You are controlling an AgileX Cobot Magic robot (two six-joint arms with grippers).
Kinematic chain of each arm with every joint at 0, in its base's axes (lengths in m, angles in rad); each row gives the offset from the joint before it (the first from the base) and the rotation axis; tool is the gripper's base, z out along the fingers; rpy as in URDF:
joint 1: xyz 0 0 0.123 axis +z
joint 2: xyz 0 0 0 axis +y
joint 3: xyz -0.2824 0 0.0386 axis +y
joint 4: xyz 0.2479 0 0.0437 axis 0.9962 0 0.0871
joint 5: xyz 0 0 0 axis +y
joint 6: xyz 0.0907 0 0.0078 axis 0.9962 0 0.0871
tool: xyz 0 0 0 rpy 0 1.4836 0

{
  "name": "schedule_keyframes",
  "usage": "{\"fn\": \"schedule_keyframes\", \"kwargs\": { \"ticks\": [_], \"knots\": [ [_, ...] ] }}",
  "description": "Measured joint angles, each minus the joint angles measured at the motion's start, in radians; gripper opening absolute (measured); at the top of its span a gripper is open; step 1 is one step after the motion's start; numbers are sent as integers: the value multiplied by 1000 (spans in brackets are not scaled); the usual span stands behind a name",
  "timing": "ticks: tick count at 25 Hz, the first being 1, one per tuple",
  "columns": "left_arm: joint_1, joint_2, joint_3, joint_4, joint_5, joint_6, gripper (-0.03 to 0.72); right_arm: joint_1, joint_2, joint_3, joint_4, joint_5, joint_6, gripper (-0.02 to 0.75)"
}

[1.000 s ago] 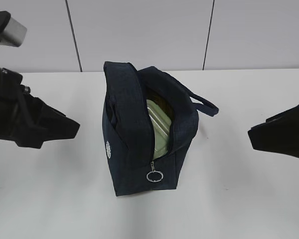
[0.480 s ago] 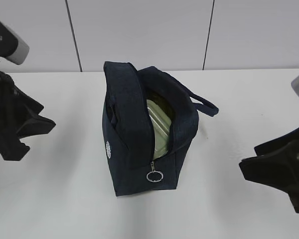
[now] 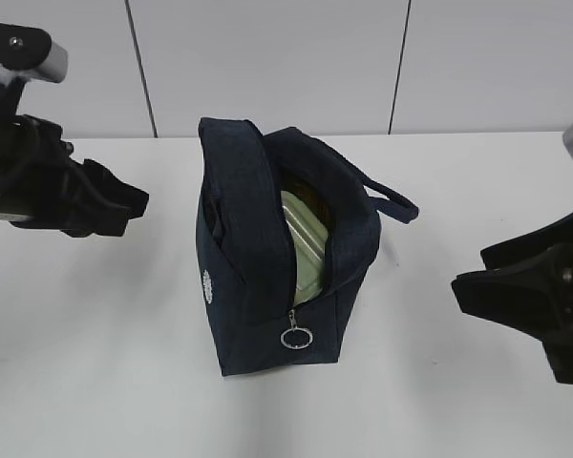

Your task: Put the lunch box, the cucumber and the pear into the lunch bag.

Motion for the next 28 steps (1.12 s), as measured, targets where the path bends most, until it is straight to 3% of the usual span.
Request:
{"fn": "schedule_keyframes", "kwargs": {
  "ticks": [5,10,18,24,28],
  "knots": [
    [0,-38,5,-54,100,-1,269,0,0,0,6,-5,-2,317],
    [-33,-136,129,-110,116,-2,269,0,0,32,73,-21,-40,317],
    [-260,-261,230,-133,-55,-2,269,0,0,175,522,-84,-423,317],
    [-411,-136,231,-132,-240,-2,269,0,0,267,887,-117,-768,317],
    [-468,-34,231,-133,-391,-2,269,0,12,285,1009,-136,-909,317]
  ]
}}
